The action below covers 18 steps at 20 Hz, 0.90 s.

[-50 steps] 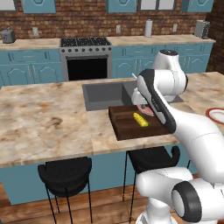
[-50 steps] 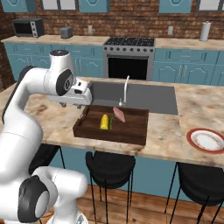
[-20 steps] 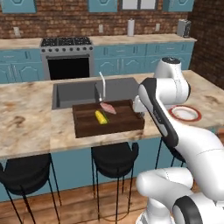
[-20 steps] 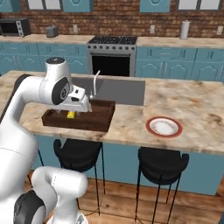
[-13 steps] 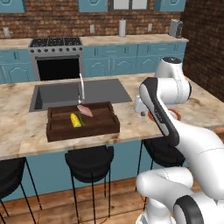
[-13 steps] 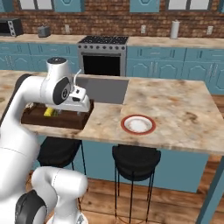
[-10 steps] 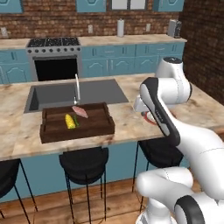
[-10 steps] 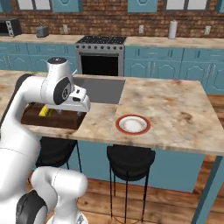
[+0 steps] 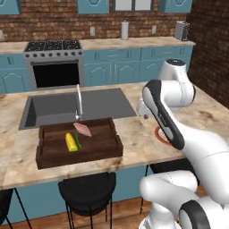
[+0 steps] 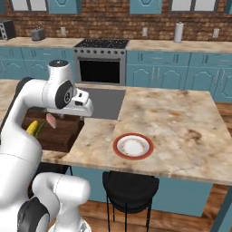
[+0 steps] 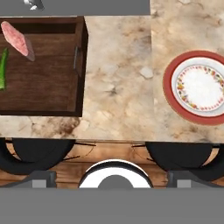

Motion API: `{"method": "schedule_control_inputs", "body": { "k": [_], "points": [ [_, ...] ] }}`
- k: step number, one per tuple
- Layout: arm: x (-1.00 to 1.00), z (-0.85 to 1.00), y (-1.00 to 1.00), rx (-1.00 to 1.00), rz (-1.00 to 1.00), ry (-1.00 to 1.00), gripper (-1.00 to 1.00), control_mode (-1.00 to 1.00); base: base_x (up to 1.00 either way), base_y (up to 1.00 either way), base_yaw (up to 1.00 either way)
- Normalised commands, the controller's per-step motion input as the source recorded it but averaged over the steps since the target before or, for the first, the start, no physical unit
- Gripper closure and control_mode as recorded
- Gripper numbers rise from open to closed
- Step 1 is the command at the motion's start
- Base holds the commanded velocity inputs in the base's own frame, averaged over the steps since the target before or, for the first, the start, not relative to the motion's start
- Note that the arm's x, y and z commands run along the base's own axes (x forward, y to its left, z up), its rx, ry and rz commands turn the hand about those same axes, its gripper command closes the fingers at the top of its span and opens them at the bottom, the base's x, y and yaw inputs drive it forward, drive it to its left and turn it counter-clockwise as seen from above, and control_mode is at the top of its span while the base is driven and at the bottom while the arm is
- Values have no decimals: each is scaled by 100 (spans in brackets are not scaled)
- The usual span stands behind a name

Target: Create a steak meal by picking up the steak and asparagus from the tray and placing them on the plate. Leave the corn on the tray.

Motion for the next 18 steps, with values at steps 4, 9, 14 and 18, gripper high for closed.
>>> {"method": "schedule_control_inputs", "body": {
  "k": [4,9,14,18],
  "points": [
    [12,-3,1,0,0,0,-100,-100,50,8,0],
    [30,-4,0,0,0,0,-100,-100,0,0,0],
    [2,-33,15,0,0,-1,-100,-100,0,0,0],
    [0,-46,70,0,1,0,-100,-100,0,0,0]
  ]
}}
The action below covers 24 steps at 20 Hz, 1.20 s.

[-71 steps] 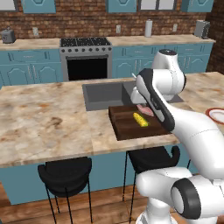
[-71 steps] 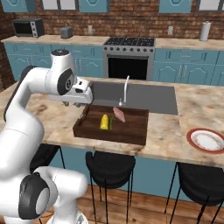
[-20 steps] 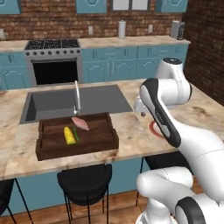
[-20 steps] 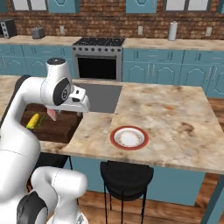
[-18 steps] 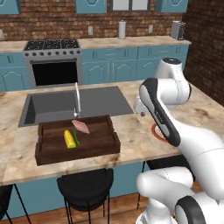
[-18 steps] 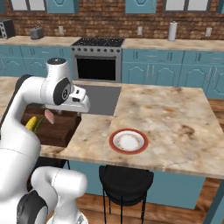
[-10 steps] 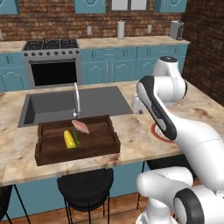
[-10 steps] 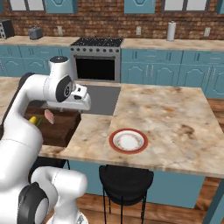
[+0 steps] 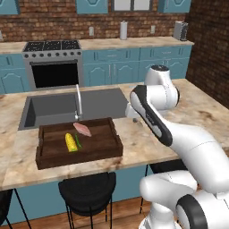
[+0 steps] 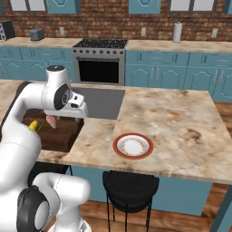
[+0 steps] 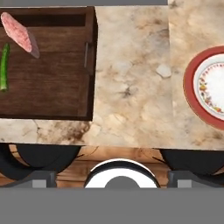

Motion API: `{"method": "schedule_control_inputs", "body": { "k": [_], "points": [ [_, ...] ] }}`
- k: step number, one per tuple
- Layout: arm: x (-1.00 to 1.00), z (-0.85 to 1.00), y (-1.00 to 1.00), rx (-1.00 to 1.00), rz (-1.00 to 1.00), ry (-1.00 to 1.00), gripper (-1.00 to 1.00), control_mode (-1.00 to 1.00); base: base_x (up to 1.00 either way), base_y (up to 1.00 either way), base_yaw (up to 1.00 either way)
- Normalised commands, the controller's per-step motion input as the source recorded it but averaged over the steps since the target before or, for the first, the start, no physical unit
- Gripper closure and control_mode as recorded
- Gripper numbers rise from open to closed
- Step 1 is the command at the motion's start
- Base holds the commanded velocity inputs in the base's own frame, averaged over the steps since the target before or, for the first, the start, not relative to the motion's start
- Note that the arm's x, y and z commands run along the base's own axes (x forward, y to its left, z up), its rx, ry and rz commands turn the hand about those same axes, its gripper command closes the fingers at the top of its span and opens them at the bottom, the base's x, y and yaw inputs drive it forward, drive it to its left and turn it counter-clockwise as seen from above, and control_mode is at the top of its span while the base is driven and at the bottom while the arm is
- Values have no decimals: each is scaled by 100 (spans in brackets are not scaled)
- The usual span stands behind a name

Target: Create a steak meal by picking up the steak and asparagus from the tray and placing them on the plate. Leave the corn on the tray.

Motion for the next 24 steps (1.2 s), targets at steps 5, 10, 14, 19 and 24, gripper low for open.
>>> {"method": "schedule_control_inputs", "body": {
  "k": [5,10,14,19,24],
  "points": [
    [0,-27,97,-2,5,-1,-100,-100,0,0,0],
    [9,-18,86,0,14,-3,-100,-100,0,0,0],
    [56,-27,57,0,9,6,-100,-100,0,0,0],
    [56,-26,18,1,7,2,-100,-100,0,0,0],
    [48,-28,40,-1,1,0,-100,-100,0,0,0]
  ]
}}
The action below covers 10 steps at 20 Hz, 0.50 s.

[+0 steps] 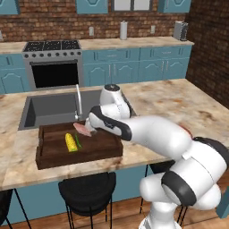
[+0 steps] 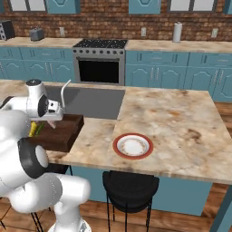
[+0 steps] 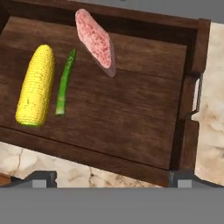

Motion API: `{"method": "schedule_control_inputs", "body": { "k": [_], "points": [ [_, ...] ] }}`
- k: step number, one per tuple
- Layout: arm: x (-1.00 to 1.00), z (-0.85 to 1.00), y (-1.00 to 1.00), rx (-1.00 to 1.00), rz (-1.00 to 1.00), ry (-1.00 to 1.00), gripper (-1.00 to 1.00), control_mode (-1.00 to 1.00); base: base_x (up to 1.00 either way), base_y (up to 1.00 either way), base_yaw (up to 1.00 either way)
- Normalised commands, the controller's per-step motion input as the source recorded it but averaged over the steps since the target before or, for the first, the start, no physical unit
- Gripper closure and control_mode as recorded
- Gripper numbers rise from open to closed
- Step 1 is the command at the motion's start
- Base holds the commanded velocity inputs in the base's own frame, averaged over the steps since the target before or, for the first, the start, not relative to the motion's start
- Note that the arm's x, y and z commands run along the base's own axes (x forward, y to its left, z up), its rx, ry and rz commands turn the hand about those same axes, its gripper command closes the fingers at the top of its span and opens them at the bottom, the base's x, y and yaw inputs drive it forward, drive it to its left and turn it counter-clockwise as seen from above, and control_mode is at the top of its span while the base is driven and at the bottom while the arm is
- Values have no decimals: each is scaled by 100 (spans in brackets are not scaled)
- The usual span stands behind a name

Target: Create a steak meal by picking up the steak and asparagus from the tray and placing them on the plate. Leave the corn on the tray.

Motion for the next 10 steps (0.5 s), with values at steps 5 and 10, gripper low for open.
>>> {"method": "schedule_control_inputs", "body": {
  "k": [5,10],
  "points": [
    [46,-32,38,-3,0,1,-100,-100,0,0,0],
    [47,-35,22,-4,0,3,-100,-100,0,0,0]
  ]
}}
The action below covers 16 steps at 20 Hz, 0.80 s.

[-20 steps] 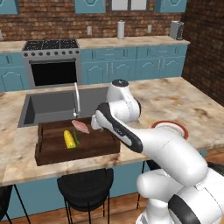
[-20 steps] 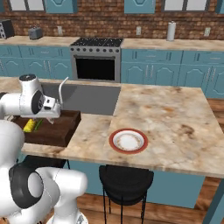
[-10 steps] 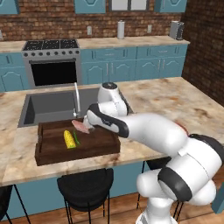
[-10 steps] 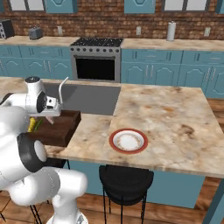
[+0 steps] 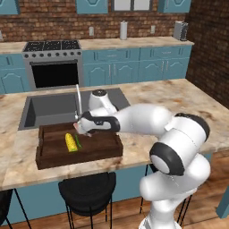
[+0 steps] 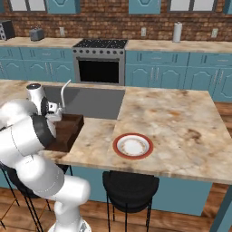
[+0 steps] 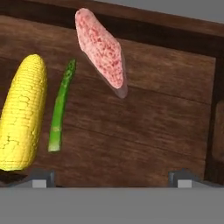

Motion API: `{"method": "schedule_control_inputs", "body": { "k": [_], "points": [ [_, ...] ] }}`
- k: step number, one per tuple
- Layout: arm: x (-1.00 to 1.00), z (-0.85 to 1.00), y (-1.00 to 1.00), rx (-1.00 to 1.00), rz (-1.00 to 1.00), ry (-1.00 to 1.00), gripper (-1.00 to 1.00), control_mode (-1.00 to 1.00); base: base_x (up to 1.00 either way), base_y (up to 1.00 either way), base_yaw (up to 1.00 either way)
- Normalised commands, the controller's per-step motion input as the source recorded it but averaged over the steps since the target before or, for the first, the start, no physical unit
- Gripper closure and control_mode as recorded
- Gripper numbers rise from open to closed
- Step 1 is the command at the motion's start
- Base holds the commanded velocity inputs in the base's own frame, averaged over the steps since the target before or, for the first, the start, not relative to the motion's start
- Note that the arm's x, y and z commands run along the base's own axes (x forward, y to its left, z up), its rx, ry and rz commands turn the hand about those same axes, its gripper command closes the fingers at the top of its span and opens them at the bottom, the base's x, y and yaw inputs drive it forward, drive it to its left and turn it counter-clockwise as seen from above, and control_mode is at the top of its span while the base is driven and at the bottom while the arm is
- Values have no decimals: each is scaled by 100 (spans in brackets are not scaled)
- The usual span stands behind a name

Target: Create a steak meal by picking up the steak and asparagus from the tray and placing them on the plate. Leave the corn on the tray.

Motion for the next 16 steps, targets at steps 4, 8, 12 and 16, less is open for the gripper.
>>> {"method": "schedule_control_inputs", "body": {
  "k": [4,8,12,16],
  "points": [
    [43,-32,21,-5,0,4,-100,-100,0,0,0],
    [40,-29,4,-4,0,5,-100,-100,0,0,0],
    [44,-28,3,-3,0,3,-100,-100,0,0,0],
    [47,-28,19,-4,0,0,-100,-100,0,0,0]
  ]
}}
